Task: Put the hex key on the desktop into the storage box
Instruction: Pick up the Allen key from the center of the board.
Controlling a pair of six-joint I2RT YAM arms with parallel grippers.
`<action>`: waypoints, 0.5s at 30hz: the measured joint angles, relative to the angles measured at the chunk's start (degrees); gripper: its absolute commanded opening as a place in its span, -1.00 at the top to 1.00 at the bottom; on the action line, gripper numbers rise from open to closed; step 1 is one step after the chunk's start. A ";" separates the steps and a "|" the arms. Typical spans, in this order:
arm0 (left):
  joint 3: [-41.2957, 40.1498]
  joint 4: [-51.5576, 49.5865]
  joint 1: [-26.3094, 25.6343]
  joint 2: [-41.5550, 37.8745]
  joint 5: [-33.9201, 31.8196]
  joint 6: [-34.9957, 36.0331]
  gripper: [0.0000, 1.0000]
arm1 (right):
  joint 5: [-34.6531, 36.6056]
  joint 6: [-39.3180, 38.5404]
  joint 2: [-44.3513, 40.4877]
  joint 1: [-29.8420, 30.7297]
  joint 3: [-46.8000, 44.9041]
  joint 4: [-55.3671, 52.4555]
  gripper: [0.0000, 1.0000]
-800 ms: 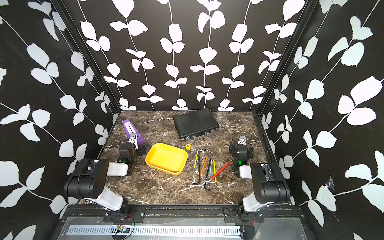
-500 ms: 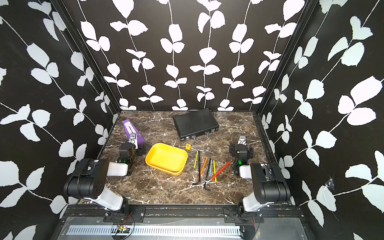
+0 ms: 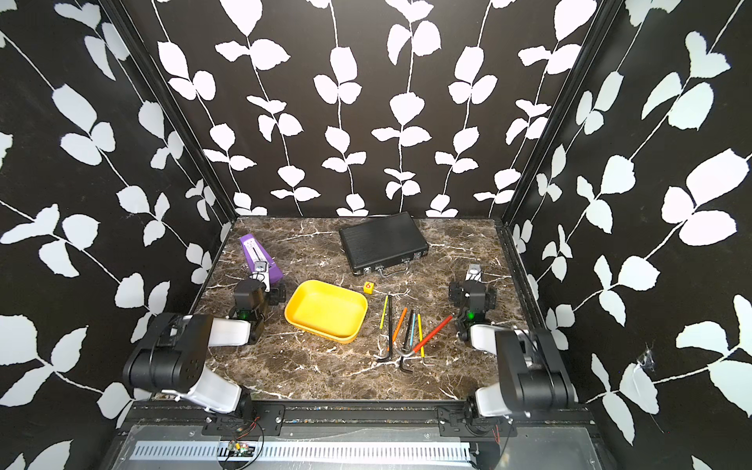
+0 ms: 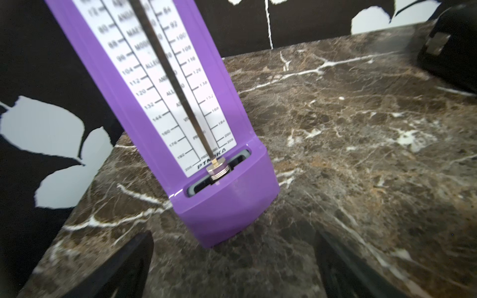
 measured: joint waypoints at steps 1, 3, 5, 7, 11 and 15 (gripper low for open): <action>0.98 -3.15 -0.90 -2.08 -0.98 -0.28 -0.97 | 0.31 0.11 -1.77 0.31 2.25 -3.15 -0.98; 3.91 -10.12 -3.80 -7.87 -4.66 -1.20 -0.97 | 1.53 0.17 -5.79 1.68 7.80 -9.70 -0.98; 6.27 -14.45 -7.85 -13.92 -9.31 -0.90 -0.97 | 2.67 0.31 -9.81 4.04 13.77 -16.13 -0.98; 9.86 -19.82 -13.11 -19.56 -13.62 -0.37 -0.97 | 2.97 3.23 -12.96 6.34 21.64 -24.15 -0.98; 27.08 -43.80 -18.47 -26.27 -14.78 -15.63 -0.97 | -2.62 19.28 -16.22 6.14 37.64 -42.58 -0.99; 31.61 -57.18 -14.58 -30.64 -6.91 -32.39 -0.97 | -11.15 30.45 -16.98 3.80 38.16 -57.68 -0.34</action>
